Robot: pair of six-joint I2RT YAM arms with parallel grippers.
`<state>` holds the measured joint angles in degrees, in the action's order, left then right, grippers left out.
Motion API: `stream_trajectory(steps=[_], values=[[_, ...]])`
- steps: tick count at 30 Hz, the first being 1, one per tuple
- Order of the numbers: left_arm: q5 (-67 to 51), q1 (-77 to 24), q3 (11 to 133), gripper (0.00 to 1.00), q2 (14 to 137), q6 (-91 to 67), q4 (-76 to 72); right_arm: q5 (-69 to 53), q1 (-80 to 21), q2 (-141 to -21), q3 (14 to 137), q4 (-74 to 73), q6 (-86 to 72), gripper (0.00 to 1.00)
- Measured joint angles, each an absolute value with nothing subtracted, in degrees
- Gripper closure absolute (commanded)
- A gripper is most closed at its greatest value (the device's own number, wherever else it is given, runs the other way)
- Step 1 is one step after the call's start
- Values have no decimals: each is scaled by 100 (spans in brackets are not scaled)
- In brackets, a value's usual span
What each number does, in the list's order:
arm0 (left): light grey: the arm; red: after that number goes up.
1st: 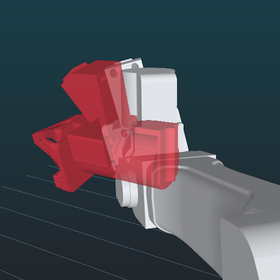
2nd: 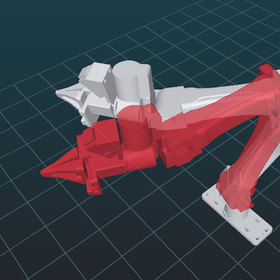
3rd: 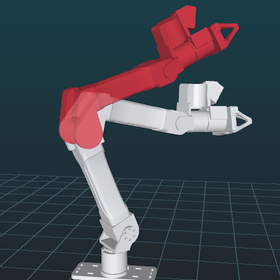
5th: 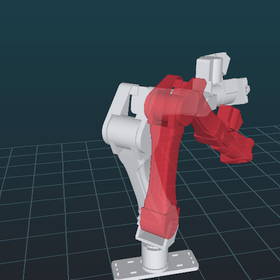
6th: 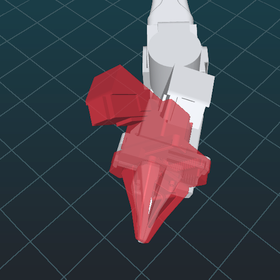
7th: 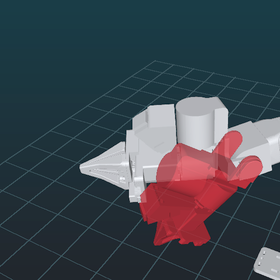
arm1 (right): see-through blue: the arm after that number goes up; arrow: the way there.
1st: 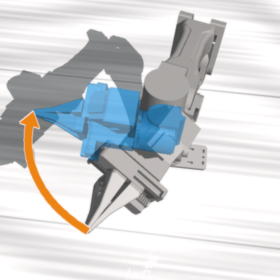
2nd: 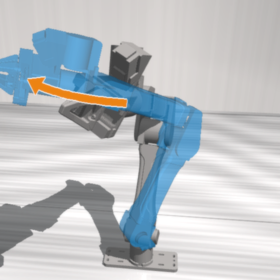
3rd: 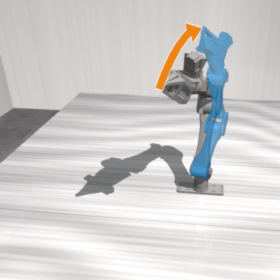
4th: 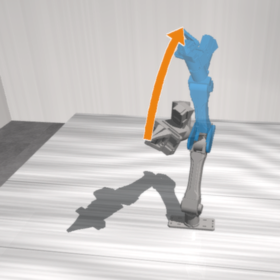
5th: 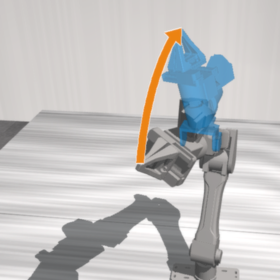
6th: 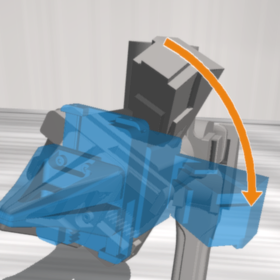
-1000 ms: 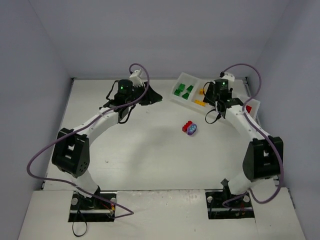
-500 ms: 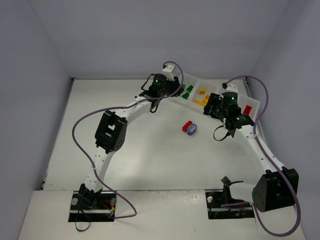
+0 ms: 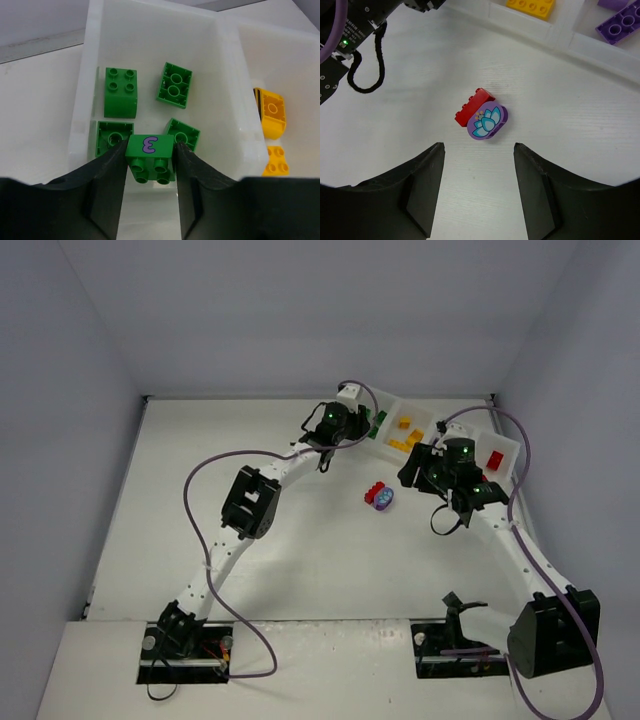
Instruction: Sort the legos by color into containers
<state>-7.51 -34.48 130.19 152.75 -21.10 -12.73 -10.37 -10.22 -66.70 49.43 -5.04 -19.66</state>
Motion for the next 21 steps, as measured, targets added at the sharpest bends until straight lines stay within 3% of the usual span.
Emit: stream_trajectory(steps=[3, 7, 11, 21], values=[[-696, -3481, 13235, 55, 15421, -2099, -1269, -1135, -1022, -6667, 4860, -515, -1951, 46], [-672, -3494, 13310, 39, 15419, -2071, -1343, -1251, -1022, -6689, 4838, -526, -1946, 45], [-668, -3520, 13111, 37, 15321, -2078, -1435, -1339, -1022, -6790, 4838, -528, -1946, 46], [-681, -3562, 10525, 37, 13135, -2117, -1271, -1376, -1339, -7526, 4840, -508, -1949, 44]])
